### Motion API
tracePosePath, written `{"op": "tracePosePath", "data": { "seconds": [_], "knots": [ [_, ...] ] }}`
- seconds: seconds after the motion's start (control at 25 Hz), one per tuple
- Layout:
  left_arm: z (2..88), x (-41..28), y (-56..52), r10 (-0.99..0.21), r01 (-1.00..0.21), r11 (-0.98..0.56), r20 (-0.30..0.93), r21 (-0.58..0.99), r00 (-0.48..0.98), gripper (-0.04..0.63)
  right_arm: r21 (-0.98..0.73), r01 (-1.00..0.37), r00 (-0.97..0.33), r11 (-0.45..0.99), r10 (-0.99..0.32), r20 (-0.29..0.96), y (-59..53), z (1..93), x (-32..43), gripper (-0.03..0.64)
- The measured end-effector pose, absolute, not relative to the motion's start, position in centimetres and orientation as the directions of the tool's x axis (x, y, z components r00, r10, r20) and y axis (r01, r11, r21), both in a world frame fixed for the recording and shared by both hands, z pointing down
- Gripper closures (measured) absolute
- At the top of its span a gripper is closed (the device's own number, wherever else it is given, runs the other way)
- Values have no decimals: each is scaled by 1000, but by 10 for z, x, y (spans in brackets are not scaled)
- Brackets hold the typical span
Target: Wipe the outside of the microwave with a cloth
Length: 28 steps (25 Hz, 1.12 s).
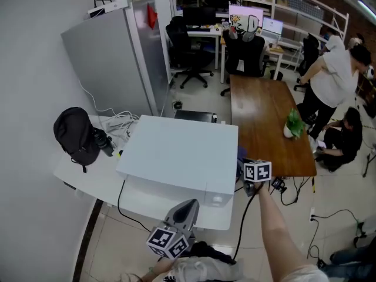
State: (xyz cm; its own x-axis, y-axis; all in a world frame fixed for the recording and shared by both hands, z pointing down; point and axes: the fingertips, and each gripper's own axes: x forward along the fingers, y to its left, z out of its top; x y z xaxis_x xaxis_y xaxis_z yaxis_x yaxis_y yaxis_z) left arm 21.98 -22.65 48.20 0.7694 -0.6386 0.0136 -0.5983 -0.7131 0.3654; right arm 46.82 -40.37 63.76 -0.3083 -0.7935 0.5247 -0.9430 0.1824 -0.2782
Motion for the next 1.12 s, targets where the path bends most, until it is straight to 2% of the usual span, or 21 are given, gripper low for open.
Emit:
{"op": "tracePosePath", "data": {
  "seconds": [0.32, 0.44, 0.6, 0.8, 1.12],
  "knots": [
    [490, 214, -241, -636, -601, -705, 38, 377, 770, 606, -334, -939, -285, 80, -722, 631, -395, 700, 463, 543],
    [489, 214, -244, -632, -597, -708, 40, 376, 774, 606, -363, -928, -288, 83, -777, 559, -390, 651, 472, 543],
    [491, 224, -251, -604, -575, -730, 44, 370, 796, 606, -365, -919, -304, 149, -857, 416, -363, 538, 472, 543],
    [493, 232, -257, -584, -549, -741, 33, 386, 811, 606, -310, -918, -352, 247, -869, 347, -313, 467, 439, 543],
    [493, 232, -254, -569, -532, -750, 28, 394, 822, 607, -293, -936, -321, 198, -823, 468, -303, 537, 419, 543]
  ]
}}
